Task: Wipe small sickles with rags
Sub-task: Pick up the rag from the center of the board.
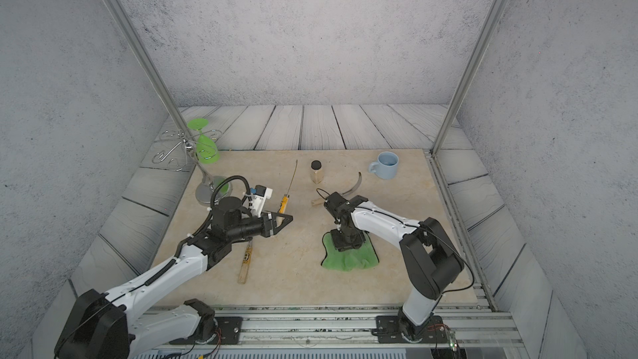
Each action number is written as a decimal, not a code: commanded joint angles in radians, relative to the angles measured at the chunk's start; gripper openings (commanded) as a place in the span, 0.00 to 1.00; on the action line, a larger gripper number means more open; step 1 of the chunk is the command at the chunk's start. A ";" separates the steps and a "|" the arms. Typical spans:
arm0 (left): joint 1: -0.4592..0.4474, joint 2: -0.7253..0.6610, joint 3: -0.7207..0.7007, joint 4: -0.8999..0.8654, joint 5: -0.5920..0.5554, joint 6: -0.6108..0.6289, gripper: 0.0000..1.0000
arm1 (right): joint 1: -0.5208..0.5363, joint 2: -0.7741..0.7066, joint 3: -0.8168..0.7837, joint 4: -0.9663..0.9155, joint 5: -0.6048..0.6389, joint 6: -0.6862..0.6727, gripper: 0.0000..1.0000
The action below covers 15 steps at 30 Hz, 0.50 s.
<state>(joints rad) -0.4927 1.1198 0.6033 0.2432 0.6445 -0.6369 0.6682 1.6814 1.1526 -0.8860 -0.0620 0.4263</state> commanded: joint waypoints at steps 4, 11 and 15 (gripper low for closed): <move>0.020 -0.027 0.007 0.040 0.015 -0.010 0.00 | -0.004 -0.030 0.056 0.035 -0.148 -0.041 0.20; 0.036 -0.037 0.009 0.047 0.018 -0.018 0.00 | -0.027 -0.217 0.041 0.125 -0.375 -0.028 0.19; 0.039 -0.020 0.007 0.073 0.030 -0.032 0.00 | -0.112 -0.294 -0.026 0.154 -0.452 -0.020 0.18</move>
<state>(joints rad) -0.4648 1.1004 0.6033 0.2550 0.6533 -0.6579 0.6106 1.4479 1.1717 -0.7513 -0.4187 0.4015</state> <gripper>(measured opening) 0.251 0.182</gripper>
